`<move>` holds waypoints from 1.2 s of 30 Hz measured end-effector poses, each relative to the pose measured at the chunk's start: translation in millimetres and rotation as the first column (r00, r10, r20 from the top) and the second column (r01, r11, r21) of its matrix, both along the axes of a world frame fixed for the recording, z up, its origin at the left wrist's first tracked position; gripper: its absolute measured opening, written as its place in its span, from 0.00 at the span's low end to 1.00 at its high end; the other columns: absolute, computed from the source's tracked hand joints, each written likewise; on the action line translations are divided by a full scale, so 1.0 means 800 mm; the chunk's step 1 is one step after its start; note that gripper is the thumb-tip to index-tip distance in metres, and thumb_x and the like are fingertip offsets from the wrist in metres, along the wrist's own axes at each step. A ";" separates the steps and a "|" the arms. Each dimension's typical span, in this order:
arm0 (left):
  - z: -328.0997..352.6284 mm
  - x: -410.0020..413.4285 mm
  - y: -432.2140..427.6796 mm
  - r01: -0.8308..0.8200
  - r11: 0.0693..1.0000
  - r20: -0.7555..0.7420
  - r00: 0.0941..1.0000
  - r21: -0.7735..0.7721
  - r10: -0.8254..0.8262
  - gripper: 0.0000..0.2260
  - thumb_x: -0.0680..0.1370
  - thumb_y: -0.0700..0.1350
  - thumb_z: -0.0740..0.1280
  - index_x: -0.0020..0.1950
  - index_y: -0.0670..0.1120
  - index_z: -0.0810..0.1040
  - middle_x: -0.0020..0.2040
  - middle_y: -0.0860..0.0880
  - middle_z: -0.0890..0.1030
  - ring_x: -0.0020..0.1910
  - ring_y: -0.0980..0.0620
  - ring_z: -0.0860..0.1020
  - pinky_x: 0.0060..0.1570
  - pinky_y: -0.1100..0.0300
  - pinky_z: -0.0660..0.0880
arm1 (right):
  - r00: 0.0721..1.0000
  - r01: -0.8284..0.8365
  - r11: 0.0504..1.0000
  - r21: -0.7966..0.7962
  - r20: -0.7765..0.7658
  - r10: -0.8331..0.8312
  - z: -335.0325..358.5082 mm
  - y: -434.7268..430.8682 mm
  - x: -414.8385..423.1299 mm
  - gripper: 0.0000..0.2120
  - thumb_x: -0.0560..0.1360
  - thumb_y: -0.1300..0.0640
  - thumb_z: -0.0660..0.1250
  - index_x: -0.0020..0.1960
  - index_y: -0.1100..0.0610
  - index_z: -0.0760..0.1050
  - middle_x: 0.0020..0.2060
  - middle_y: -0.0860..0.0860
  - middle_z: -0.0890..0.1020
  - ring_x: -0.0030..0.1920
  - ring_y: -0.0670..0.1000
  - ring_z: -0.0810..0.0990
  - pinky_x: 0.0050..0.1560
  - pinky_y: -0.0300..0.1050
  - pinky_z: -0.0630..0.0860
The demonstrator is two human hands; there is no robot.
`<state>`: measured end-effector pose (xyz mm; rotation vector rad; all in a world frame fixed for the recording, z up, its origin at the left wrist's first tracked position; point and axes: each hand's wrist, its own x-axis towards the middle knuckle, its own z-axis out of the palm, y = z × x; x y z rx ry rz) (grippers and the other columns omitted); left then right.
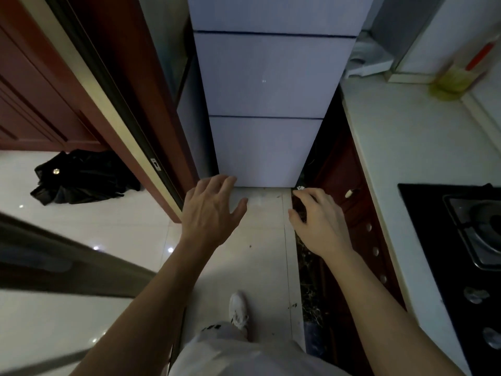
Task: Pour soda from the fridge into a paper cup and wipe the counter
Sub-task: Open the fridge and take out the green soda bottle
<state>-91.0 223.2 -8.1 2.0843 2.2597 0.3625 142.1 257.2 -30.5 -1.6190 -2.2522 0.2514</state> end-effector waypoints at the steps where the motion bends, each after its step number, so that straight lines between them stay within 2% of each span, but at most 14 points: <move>1: 0.001 -0.008 0.017 0.009 1.000 0.014 1.000 0.006 -0.010 0.27 0.80 0.63 0.59 0.75 0.50 0.67 0.72 0.48 0.72 0.70 0.44 0.70 0.64 0.47 0.71 | 1.000 0.010 1.000 0.002 0.006 -0.010 0.002 0.017 -0.006 0.20 0.76 0.51 0.66 0.66 0.57 0.75 0.59 0.54 0.77 0.55 0.57 0.77 0.53 0.54 0.76; 5: 0.004 -0.029 0.080 0.020 1.000 0.050 0.999 0.019 -0.021 0.26 0.80 0.63 0.58 0.74 0.51 0.67 0.72 0.49 0.72 0.70 0.44 0.70 0.64 0.46 0.71 | 0.998 0.065 0.998 -0.012 0.008 -0.065 0.009 0.072 -0.027 0.21 0.77 0.50 0.66 0.68 0.55 0.73 0.62 0.55 0.76 0.58 0.57 0.76 0.56 0.56 0.76; 12: 0.007 -0.041 0.172 0.063 0.998 0.080 0.995 0.014 -0.064 0.27 0.80 0.63 0.58 0.75 0.52 0.66 0.74 0.48 0.70 0.71 0.43 0.69 0.65 0.44 0.71 | 0.997 0.078 0.997 0.006 -0.002 -0.078 -0.001 0.146 -0.042 0.20 0.76 0.53 0.68 0.65 0.58 0.75 0.60 0.56 0.78 0.54 0.58 0.79 0.50 0.54 0.78; 17: 0.002 -0.048 0.232 0.054 0.998 0.066 0.996 0.017 -0.055 0.26 0.80 0.62 0.59 0.75 0.52 0.66 0.74 0.48 0.70 0.71 0.43 0.69 0.65 0.44 0.70 | 0.997 0.081 0.997 0.010 -0.016 -0.081 -0.012 0.211 -0.052 0.19 0.75 0.54 0.69 0.64 0.57 0.76 0.59 0.55 0.78 0.53 0.57 0.79 0.50 0.52 0.78; 24: 0.006 -0.045 0.340 0.015 1.000 0.038 0.999 0.018 -0.016 0.27 0.80 0.62 0.59 0.76 0.52 0.65 0.74 0.47 0.69 0.72 0.43 0.68 0.66 0.46 0.69 | 0.997 0.008 0.999 0.039 -0.071 -0.005 -0.007 0.339 -0.063 0.21 0.75 0.51 0.67 0.65 0.58 0.76 0.59 0.56 0.78 0.54 0.58 0.79 0.51 0.54 0.78; 31: 0.046 -0.028 0.472 -0.039 0.988 0.041 0.999 0.151 0.033 0.25 0.79 0.60 0.58 0.71 0.48 0.71 0.69 0.45 0.75 0.65 0.42 0.74 0.58 0.44 0.75 | 0.991 -0.057 0.989 0.137 -0.114 0.073 0.042 0.489 -0.051 0.20 0.75 0.54 0.68 0.65 0.58 0.75 0.58 0.56 0.78 0.54 0.58 0.78 0.51 0.56 0.78; 36: 0.072 -0.020 0.538 -0.061 0.971 0.017 0.998 0.229 0.059 0.25 0.79 0.58 0.59 0.71 0.47 0.72 0.68 0.44 0.76 0.65 0.42 0.74 0.59 0.44 0.76 | 0.980 -0.071 0.979 0.192 -0.167 0.104 0.076 0.568 -0.051 0.21 0.76 0.52 0.65 0.66 0.59 0.74 0.60 0.57 0.77 0.55 0.58 0.78 0.54 0.55 0.77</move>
